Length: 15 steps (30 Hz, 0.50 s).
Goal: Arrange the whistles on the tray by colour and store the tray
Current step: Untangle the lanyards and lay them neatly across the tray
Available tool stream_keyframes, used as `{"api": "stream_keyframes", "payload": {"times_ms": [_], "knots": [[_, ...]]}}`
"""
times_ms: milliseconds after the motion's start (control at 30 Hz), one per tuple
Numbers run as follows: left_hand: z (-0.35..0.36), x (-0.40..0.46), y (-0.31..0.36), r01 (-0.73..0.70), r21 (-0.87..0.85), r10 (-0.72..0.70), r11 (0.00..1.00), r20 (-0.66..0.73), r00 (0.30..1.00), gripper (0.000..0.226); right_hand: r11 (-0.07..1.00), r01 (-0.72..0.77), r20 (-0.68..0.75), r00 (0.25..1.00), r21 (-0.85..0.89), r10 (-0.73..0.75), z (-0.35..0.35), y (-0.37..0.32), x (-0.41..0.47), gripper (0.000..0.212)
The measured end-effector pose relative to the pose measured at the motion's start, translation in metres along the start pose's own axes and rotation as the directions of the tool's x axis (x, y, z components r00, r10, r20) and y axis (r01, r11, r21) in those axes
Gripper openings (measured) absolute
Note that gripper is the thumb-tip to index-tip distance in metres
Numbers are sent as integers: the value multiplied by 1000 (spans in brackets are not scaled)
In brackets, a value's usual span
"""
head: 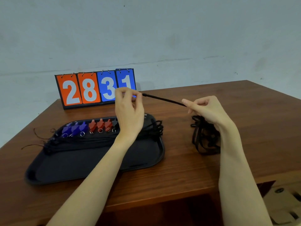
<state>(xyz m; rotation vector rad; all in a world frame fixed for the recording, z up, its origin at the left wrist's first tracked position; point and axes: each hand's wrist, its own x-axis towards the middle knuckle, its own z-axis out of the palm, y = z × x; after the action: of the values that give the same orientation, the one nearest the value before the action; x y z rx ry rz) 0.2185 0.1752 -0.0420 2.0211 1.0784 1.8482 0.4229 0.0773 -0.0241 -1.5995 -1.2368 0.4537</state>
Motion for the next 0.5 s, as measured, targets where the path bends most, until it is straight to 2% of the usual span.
{"api": "stream_keyframes", "payload": {"times_ms": [67, 133, 200, 367, 500], "knots": [[-5, 4, -1, 117, -120, -122, 986, -37, 992, 7, 1000, -21, -50, 999, -11, 20, 0, 3, 3, 56], [-9, 8, -1, 268, -267, -286, 926, -32, 958, 9, 1000, -15, -59, 998, 24, 17, -1, 6, 5, 63], [-14, 12, -2, 359, -375, -411, 855, -68, 909, 10, 999, 4, -59, 998, 45, -1, -1, 8, 6, 60], [-28, 22, -11, 383, -503, -557, 774, -254, 791, 8, 997, 40, -138, 990, 59, -31, -1, 15, 11, 54], [-35, 25, -22, 412, -596, -658, 690, -277, 700, 9, 997, 43, -173, 985, 71, -30, -1, 20, 14, 56]]}}
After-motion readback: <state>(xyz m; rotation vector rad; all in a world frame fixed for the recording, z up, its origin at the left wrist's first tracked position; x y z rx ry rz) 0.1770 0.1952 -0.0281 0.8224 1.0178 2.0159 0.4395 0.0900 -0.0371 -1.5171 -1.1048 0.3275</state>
